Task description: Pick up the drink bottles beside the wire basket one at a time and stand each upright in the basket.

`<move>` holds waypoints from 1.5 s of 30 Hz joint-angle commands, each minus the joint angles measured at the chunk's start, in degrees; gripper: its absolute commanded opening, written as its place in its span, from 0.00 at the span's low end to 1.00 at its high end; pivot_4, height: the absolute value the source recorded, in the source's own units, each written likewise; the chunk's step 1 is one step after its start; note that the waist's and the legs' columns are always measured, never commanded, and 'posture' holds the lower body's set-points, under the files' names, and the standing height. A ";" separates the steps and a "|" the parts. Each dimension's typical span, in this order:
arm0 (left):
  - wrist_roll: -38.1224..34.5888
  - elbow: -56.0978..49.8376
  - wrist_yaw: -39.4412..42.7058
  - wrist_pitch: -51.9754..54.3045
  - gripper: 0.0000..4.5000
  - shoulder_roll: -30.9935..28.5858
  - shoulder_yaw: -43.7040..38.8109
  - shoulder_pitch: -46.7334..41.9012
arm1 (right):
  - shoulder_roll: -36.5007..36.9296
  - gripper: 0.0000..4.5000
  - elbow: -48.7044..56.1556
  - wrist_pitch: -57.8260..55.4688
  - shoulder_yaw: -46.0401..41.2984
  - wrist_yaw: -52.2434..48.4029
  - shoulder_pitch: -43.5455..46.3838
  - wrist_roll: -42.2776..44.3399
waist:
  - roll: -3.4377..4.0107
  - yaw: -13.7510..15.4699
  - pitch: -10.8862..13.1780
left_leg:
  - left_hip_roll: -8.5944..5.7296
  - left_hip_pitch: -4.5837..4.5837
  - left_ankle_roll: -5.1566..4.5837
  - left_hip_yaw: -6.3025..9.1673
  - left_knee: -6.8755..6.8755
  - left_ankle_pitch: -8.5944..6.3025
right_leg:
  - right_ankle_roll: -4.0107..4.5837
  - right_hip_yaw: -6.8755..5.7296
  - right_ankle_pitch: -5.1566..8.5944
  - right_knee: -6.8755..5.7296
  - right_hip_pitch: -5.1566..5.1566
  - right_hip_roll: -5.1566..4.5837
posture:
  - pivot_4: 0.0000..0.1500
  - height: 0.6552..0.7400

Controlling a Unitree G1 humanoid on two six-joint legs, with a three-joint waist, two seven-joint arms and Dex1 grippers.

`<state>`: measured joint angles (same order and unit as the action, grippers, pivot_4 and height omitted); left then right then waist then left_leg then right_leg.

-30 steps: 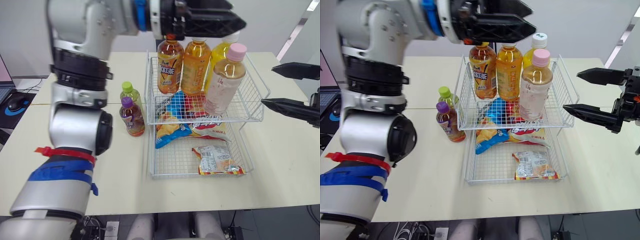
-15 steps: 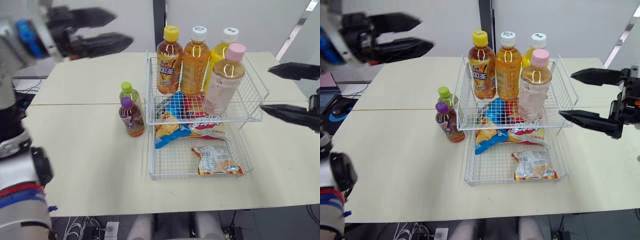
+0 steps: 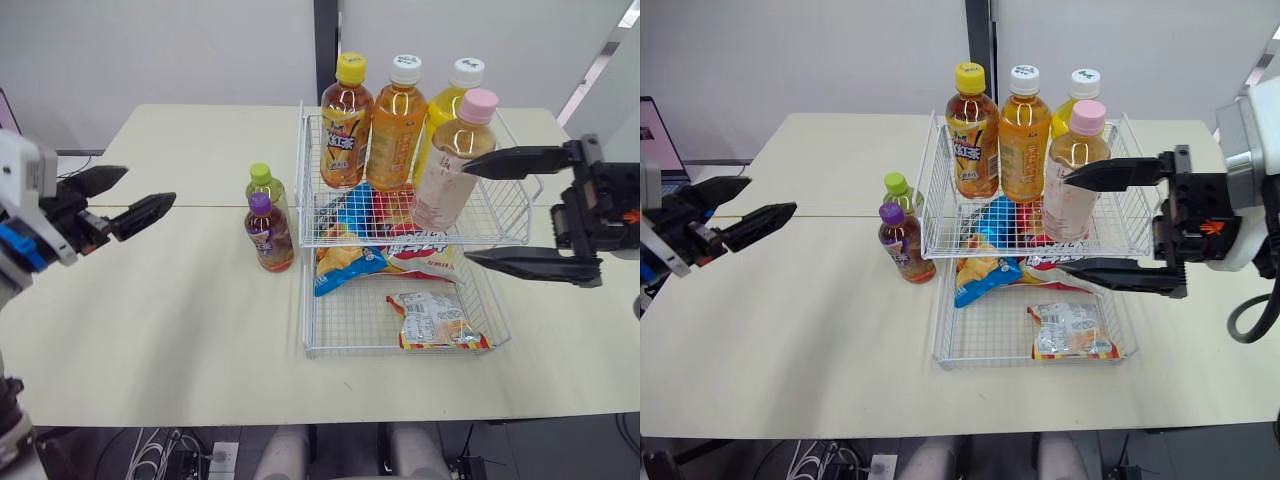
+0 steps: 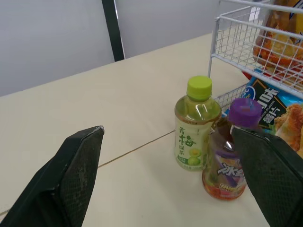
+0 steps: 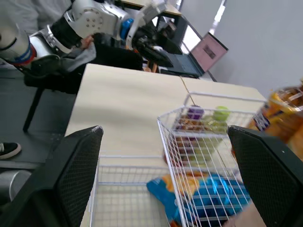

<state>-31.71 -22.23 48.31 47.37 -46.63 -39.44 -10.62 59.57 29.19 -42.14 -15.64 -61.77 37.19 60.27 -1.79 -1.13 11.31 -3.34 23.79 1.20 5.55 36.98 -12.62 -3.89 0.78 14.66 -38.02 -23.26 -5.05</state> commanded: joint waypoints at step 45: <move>3.53 -9.89 -36.58 -1.26 0.99 21.61 27.33 -11.08 | 16.77 1.00 -2.88 -13.02 -13.38 1.95 -2.67 3.02 | -0.09 1.23 -0.06 | 0.03 0.04 -0.01 -0.06 0.02 0.00 | 0.02 -0.02 -0.07 0.03 0.03 0.12 | 1.00 1.00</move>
<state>-28.67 -31.11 11.87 47.75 -24.98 -11.63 -20.97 75.30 26.71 -55.05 -25.93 -59.15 34.86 64.05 -1.88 0.10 11.25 -3.31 23.84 1.19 5.49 37.00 -12.62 -3.88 0.75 14.59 -37.98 -23.22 -4.93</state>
